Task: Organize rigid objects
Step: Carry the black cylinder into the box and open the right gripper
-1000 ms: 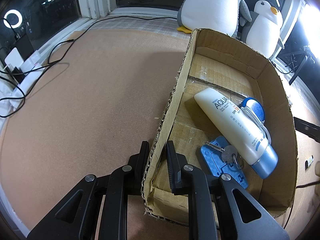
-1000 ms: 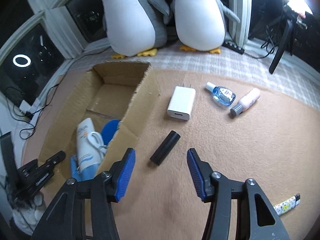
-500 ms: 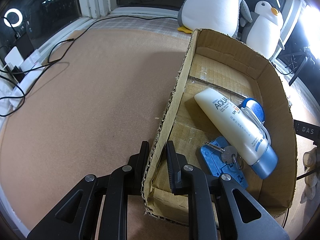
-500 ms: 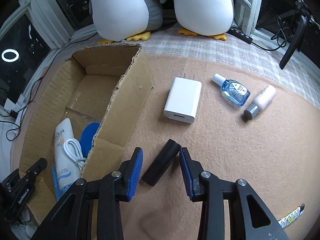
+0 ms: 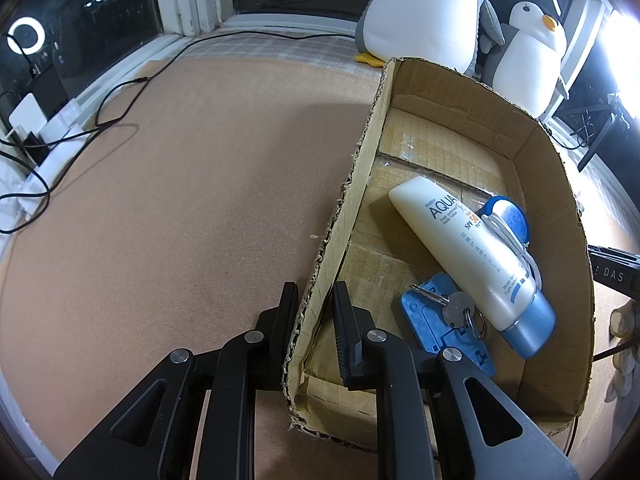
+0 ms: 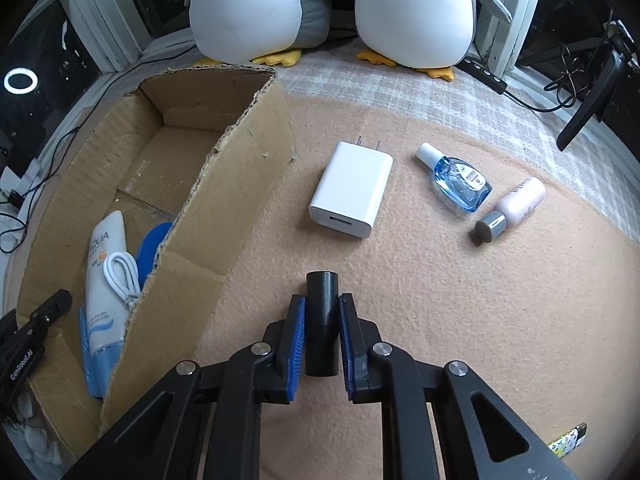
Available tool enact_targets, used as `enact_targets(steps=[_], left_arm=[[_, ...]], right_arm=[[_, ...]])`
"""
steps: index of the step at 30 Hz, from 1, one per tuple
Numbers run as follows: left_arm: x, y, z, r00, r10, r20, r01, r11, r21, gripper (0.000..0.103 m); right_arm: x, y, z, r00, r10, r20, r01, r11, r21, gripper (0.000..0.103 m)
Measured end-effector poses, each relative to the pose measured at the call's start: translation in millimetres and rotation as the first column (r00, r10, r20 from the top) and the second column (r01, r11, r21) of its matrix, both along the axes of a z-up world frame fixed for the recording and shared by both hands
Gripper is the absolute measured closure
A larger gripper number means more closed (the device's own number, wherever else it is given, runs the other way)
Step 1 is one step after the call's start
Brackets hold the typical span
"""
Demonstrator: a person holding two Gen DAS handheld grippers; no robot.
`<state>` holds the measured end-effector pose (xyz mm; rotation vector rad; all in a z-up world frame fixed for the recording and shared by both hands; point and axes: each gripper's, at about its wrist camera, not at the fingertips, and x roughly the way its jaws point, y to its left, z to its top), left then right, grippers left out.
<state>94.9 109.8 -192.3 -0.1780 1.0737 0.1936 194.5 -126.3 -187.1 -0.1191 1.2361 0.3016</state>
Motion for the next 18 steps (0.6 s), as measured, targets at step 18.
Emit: enact_targets(steps=[18], left_arm=[[0,0,0,1.000,0.002,0.001,-0.002,1.000,0.000,0.087]], right_arm=[[-29,-20,38,0.998,-0.024,0.060,0.018,0.995,0.100,0.088]])
